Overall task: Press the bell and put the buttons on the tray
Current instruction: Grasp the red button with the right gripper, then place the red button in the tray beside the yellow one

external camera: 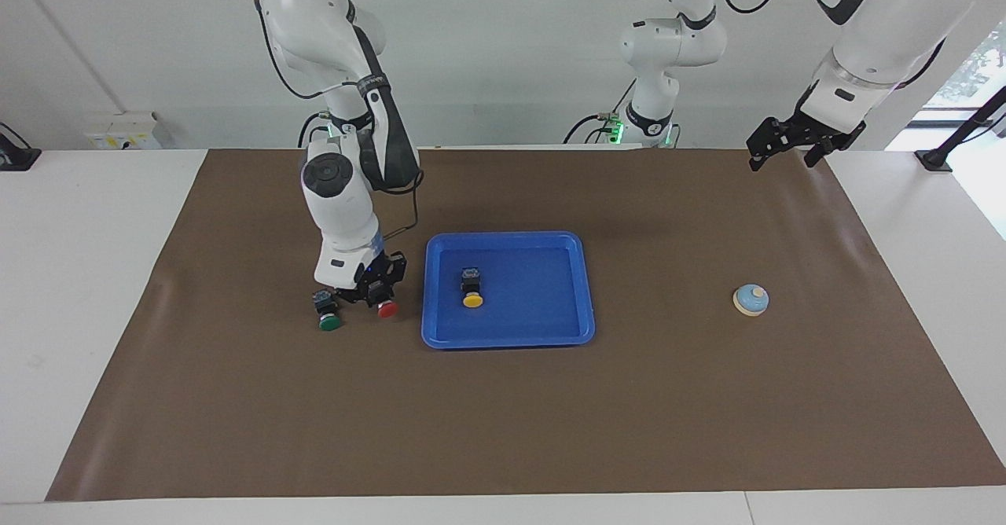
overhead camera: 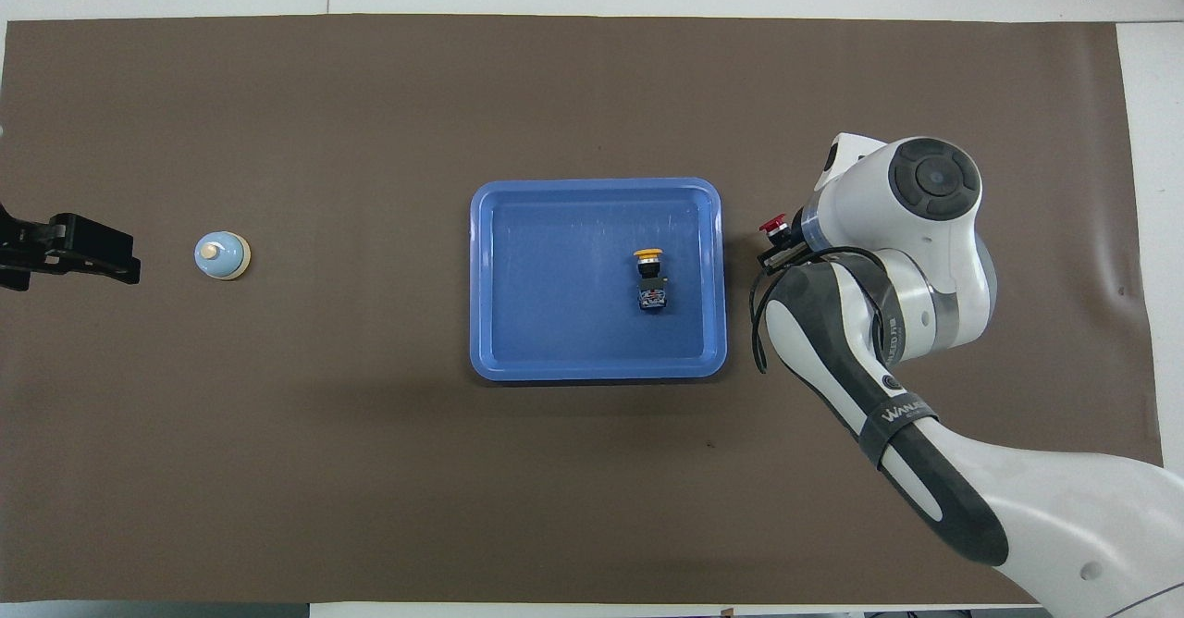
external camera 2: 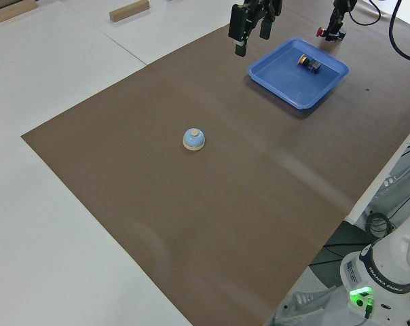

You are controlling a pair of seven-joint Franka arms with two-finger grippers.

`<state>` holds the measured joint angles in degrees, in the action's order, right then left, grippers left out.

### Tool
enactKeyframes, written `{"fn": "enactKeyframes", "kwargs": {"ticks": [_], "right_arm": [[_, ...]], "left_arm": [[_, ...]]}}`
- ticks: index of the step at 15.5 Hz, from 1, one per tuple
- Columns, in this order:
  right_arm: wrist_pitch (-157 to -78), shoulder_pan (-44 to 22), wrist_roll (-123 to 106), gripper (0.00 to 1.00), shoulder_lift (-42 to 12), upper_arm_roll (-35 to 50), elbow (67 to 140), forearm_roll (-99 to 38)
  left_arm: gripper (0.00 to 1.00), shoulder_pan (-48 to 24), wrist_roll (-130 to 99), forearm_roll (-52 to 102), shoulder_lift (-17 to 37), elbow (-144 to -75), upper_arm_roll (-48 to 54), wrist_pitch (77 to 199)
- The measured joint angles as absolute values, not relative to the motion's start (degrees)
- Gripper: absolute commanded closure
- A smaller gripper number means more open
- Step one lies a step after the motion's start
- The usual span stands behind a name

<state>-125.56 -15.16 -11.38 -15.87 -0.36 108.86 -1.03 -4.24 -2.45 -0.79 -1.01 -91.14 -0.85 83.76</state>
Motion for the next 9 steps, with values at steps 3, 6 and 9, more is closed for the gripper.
{"fn": "enactKeyframes", "kwargs": {"ticks": [3, 6, 9], "right_arm": [[-119.29, -21.70, 1.34, 1.00, -15.93, -0.09, 100.99, -1.07], [-115.92, -29.61, 19.01, 1.00, -18.08, 0.04, 96.42, -0.92], [-113.75, -34.72, 31.72, 1.00, -24.13, 0.03, 89.03, -0.71]], "left_arm": [[0.00, -4.24, -2.45, -0.79, -1.01, -91.14, -0.85, 83.76], [0.00, -4.24, -2.45, -0.79, -1.01, -91.14, -0.85, 83.76], [0.00, -4.24, -2.45, -0.79, -1.01, -91.14, -0.85, 83.76]]}}
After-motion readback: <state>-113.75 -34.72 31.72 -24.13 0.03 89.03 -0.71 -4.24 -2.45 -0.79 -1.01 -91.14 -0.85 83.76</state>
